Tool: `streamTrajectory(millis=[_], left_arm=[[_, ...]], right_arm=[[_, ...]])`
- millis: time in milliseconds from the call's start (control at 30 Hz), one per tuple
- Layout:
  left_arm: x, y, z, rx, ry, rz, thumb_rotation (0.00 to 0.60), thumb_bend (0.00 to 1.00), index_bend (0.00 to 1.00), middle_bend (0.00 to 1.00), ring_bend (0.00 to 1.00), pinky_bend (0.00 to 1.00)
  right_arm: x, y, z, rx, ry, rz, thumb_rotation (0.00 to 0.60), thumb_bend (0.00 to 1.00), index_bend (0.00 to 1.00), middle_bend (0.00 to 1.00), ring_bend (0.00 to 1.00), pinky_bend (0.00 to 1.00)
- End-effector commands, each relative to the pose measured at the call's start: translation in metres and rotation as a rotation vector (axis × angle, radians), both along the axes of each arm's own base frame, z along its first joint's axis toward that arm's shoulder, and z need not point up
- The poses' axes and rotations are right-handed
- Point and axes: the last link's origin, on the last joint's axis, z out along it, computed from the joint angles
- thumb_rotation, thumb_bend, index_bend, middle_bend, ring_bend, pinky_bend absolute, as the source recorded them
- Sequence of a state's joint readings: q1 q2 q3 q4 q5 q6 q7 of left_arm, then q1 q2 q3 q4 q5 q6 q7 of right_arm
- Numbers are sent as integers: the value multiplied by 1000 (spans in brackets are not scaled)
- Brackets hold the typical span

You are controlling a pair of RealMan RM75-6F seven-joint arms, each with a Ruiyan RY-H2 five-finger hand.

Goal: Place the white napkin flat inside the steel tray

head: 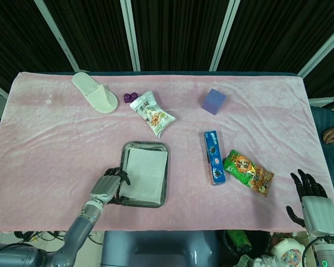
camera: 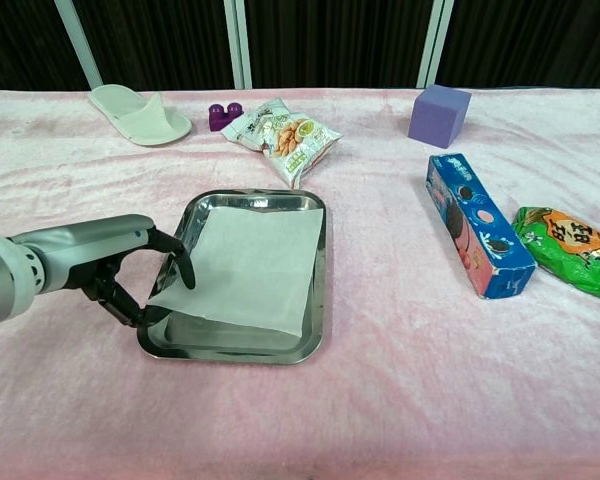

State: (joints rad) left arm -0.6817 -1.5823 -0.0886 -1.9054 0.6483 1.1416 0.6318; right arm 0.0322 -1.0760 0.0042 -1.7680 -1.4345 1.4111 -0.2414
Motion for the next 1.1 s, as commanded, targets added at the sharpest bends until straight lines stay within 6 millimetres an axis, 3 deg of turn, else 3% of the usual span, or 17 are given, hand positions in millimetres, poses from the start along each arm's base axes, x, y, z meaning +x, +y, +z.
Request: streamTrajectory(millis=[33,667,1100], left_arm=[[2,1,-3,5,-8,4,600,411,338,158,0,0],[17,-1,-17,32,-51,35,600,391,325,156,0,0],[10,-8,8,-42,-28,-3,600,354,256,107,0,0]], right_arm=[[0,0,0,-1,1,-1,600,238,0,0,47,161],[-1,0,1,3,5,-11,600,240,0,0,47,161],[-1,1,0,6,8,-16,600,240,0,0,47,161]])
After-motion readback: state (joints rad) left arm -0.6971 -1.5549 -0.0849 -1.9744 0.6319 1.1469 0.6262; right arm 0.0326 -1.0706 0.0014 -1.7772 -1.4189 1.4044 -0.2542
